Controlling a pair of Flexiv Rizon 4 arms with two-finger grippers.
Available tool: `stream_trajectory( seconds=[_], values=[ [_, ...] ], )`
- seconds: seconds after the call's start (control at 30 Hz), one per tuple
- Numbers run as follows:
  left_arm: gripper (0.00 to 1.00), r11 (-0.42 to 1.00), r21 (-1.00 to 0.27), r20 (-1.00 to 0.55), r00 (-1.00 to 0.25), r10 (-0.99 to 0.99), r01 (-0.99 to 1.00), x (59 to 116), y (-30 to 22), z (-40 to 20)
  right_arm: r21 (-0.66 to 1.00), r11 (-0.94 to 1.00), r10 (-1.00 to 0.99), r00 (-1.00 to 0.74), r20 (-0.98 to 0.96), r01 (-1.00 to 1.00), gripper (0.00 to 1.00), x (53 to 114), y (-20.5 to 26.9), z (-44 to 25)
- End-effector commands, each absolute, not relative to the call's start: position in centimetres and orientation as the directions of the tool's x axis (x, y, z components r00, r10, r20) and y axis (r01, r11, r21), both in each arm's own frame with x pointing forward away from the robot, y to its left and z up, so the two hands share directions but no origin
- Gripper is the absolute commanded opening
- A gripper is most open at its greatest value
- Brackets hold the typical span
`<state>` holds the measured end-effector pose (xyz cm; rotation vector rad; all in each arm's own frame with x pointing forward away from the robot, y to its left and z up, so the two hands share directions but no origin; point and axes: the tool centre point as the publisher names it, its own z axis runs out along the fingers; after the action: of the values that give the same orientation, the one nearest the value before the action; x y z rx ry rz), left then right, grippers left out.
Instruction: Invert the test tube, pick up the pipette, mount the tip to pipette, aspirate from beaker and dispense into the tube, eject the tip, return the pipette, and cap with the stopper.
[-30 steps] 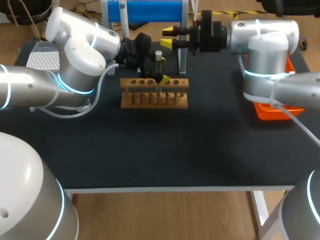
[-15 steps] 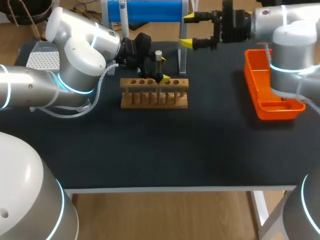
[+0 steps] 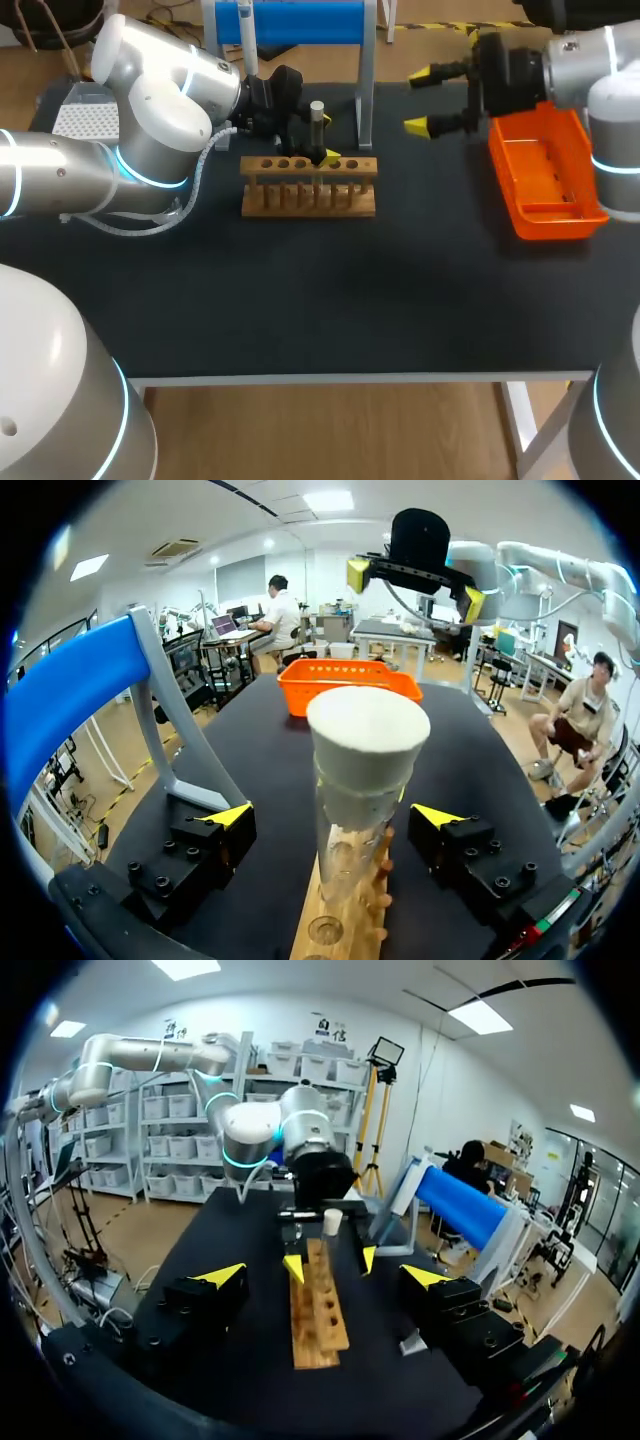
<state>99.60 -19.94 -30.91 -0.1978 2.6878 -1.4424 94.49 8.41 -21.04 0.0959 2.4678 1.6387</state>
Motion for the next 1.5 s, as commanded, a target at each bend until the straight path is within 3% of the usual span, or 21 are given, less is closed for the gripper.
stream_trajectory(
  seconds=[0.03, 0.5, 1.5],
  values=[
    [1.0, 0.55, -0.832, -0.013, -0.988, -0.154, -0.075, 99.6, -20.0, -30.9, 0.907, 0.42, 0.148, -0.984, -0.098, -0.027, 1.0, 94.0, 8.0, -22.4],
    [1.0, 0.55, -0.832, -0.013, -0.988, -0.154, -0.075, 99.6, -20.0, -30.9, 0.892, 0.451, 0.14, -0.985, -0.098, -0.024, 1.0, 93.8, 7.9, -23.2],
    [1.0, 0.496, -0.857, -0.109, -0.891, -0.441, -0.141, 93.7, -10.6, -27.4, 0.892, 0.451, 0.14, -0.985, -0.098, -0.024, 1.0, 93.8, 7.9, -23.2]
  ],
)
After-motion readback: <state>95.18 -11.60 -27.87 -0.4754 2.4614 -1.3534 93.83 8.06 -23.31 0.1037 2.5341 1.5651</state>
